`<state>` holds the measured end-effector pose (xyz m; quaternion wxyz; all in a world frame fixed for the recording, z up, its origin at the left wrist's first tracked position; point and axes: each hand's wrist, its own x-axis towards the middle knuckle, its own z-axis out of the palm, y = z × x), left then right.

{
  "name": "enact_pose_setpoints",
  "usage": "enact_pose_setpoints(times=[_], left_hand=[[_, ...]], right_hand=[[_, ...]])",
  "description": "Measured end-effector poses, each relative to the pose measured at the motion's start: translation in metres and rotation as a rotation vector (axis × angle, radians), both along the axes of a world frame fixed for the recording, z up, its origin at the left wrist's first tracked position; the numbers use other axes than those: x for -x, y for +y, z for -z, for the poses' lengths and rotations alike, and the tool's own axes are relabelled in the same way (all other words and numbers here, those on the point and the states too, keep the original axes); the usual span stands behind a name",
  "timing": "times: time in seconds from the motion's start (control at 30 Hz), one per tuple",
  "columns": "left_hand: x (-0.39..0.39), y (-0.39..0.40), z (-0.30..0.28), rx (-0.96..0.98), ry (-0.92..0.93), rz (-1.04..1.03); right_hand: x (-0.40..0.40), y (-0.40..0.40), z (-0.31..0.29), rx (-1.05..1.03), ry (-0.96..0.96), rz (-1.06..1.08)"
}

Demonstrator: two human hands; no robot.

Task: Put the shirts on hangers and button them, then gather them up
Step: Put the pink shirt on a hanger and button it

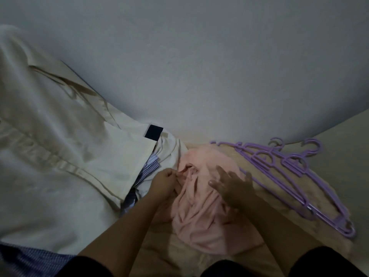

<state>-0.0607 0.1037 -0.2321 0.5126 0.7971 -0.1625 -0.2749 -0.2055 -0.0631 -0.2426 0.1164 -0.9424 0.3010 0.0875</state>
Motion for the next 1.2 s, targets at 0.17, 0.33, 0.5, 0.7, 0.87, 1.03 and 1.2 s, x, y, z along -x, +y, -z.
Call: enact_pose_setpoints(times=[0.17, 0.33, 0.5, 0.7, 0.87, 1.03, 1.2], left_hand=[[-0.011, -0.001, -0.001, -0.085, -0.160, 0.067], [0.002, -0.007, -0.006, -0.186, -0.190, 0.226], [-0.007, -0.007, -0.024, -0.185, -0.347, 0.166], [-0.019, 0.000, -0.091, -0.154, -0.471, 0.330], [-0.003, 0.003, -0.142, 0.052, -0.338, 0.439], [0.005, 0.017, -0.171, 0.001, -0.460, 0.421], [0.001, 0.027, -0.149, -0.401, -0.553, 0.481]], right_hand=[[0.034, -0.015, 0.007, -0.019, 0.013, 0.447], [0.017, -0.004, 0.003, 0.337, -0.319, 0.307], [-0.008, 0.009, -0.026, 0.201, -0.564, 0.041], [-0.020, 0.015, -0.072, -0.062, -0.530, -0.035], [-0.017, 0.025, -0.097, -0.254, -0.568, 0.026], [0.002, 0.017, -0.103, -0.302, -0.546, 0.159], [0.029, 0.006, -0.097, -0.317, -0.489, 0.236]])
